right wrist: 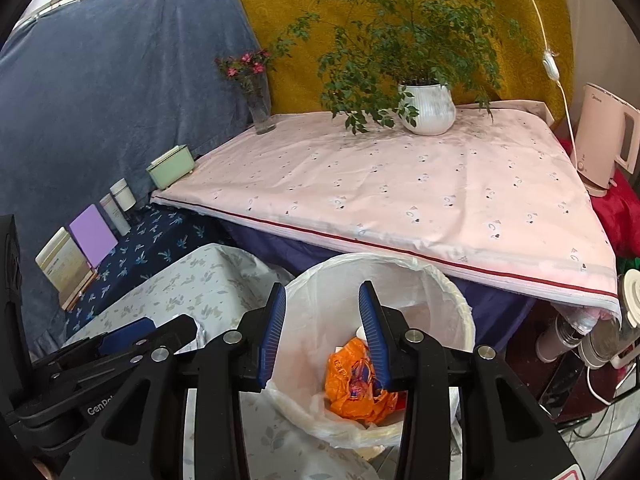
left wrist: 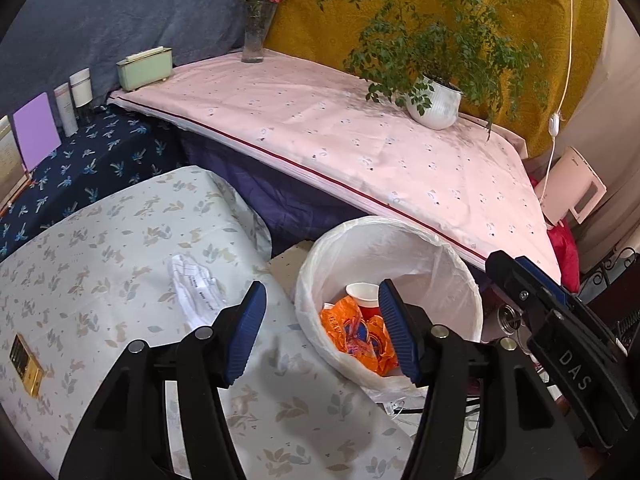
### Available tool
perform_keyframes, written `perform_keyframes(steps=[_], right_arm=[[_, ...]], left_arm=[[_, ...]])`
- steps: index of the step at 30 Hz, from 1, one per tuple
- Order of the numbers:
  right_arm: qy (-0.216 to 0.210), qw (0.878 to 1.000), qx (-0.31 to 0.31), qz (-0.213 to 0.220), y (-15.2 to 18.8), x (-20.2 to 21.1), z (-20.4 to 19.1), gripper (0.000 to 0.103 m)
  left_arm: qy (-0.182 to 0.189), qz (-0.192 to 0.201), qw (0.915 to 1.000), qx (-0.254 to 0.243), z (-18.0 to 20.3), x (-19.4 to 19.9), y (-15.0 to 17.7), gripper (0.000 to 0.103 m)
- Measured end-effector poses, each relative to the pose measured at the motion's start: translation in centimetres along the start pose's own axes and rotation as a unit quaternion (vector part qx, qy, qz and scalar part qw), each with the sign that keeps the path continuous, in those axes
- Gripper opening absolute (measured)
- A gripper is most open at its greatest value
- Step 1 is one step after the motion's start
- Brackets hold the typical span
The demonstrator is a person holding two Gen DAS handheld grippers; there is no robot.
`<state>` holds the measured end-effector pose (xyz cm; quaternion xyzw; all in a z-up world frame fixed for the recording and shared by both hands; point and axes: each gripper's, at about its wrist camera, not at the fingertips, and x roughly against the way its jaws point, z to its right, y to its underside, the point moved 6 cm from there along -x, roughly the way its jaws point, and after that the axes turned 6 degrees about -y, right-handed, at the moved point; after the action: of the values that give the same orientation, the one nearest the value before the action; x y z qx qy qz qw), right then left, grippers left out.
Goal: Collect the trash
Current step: 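Carry both orange wrappers over the white bin and open both tools, then move left tool to the gold box while right tool approaches the white tissue packet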
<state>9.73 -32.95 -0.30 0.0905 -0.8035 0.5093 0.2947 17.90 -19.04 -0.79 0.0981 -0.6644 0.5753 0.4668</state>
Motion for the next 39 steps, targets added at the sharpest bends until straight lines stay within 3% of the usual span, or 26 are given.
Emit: perform_keyframes(steps=[2, 9, 20, 23, 26, 32, 39], right_arm=[[-0.003, 1.000, 0.006, 0.000, 0.0, 0.0, -0.7, 0.044], [-0.015, 1.000, 0.027, -0.006, 0.6, 0.0, -3.4, 0.044], [-0.039, 0.997, 0.056, -0.023, 2.0, -0.8, -8.0, 0.044], [-0.046, 0.996, 0.065, -0.028, 2.5, -1.1, -9.5, 0.044], [-0.052, 0.996, 0.072, -0.030, 3.0, -1.4, -10.8, 0.051], [-0.064, 0.993, 0.090, -0.044, 4.3, -2.3, -13.4, 0.051], [-0.074, 0.990, 0.105, -0.063, 5.8, -3.5, -15.7, 0.051]], left_arm=[[-0.006, 0.002, 1.0000, 0.006, -0.8, 0.3, 0.0, 0.055], [-0.030, 0.010, 0.9989, 0.033, -4.2, 1.4, 0.2, 0.056], [-0.079, 0.019, 0.9938, 0.075, -10.4, 3.1, 1.4, 0.063], [-0.099, 0.020, 0.9909, 0.089, -12.6, 3.5, 2.0, 0.069], [-0.119, 0.021, 0.9875, 0.102, -14.8, 4.0, 2.6, 0.072], [-0.168, 0.020, 0.9767, 0.132, -19.7, 5.0, 4.2, 0.083], [-0.234, -0.002, 0.9577, 0.168, -25.5, 5.5, 7.1, 0.088]])
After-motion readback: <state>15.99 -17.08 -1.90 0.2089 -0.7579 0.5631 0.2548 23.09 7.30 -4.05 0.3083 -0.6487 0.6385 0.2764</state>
